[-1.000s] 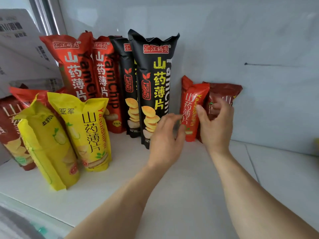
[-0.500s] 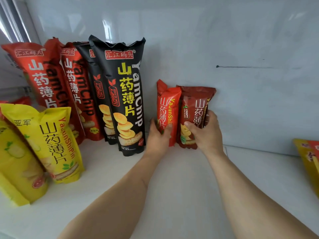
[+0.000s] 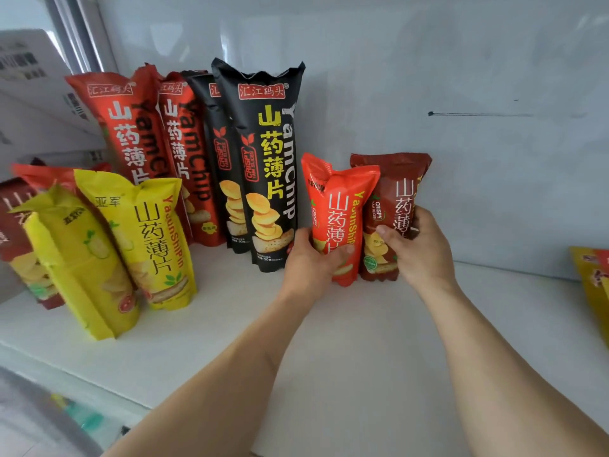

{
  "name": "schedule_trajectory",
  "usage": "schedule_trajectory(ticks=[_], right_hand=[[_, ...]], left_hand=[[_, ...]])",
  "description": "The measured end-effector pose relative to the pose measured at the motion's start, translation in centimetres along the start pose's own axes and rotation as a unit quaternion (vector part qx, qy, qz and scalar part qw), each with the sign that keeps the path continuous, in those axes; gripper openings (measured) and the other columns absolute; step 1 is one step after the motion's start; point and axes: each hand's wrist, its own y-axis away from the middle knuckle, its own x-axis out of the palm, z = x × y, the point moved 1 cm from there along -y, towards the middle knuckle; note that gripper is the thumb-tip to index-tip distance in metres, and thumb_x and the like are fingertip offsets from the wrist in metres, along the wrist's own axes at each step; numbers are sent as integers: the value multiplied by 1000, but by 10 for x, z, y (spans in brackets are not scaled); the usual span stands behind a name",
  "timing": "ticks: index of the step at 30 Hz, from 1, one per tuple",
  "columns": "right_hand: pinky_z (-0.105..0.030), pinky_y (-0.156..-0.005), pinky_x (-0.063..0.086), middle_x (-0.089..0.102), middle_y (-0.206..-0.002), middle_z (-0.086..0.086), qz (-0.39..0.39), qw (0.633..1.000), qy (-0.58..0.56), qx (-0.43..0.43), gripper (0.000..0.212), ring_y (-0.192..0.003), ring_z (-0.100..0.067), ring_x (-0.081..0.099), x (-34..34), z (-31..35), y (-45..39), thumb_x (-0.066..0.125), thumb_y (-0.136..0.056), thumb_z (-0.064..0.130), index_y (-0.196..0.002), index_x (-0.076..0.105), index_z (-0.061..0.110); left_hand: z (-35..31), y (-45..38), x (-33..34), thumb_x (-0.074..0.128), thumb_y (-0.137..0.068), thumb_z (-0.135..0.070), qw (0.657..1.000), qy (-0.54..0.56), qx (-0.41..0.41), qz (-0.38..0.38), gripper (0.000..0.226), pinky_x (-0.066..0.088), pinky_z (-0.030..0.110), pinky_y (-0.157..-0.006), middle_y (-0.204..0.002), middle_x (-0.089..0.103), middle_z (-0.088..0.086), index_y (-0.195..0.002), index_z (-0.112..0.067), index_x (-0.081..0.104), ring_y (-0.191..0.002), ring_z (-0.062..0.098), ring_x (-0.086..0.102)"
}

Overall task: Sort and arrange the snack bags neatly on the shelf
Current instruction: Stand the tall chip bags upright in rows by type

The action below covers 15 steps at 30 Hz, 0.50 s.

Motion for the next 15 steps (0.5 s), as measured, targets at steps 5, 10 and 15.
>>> schedule_trajectory(ticks=[5,10,15], right_hand=[[-28,-79,50,67,-108,11,22,1000,-7,-8,51,-97,-11,64,11,22,37,75,-85,39,-129,55,24],[-35,-90,54,67,-113,11,46,998,-28,-11,52,-106,-12,65,34,54,85,75,-84,42,-129,56,26],[-41,-95,54,68,-116,11,78,994,-72,-10,56,-107,-11,65,66,88,126,78,-80,45,-128,56,28]], left_hand=[[-6,32,-46,90,-63,-48,999,28,18,-11,71,61,43,-82,-112,66,-14,-117,-38,45,-101,13,69],[-4,73,-124,81,-56,-69,993,-53,59,-91,61,62,46,-76,-110,68,-15,-103,-54,45,-96,11,70],[14,109,-187,73,-58,-80,976,-113,101,-159,75,60,52,-70,-109,64,-11,-117,-40,50,-95,21,67]])
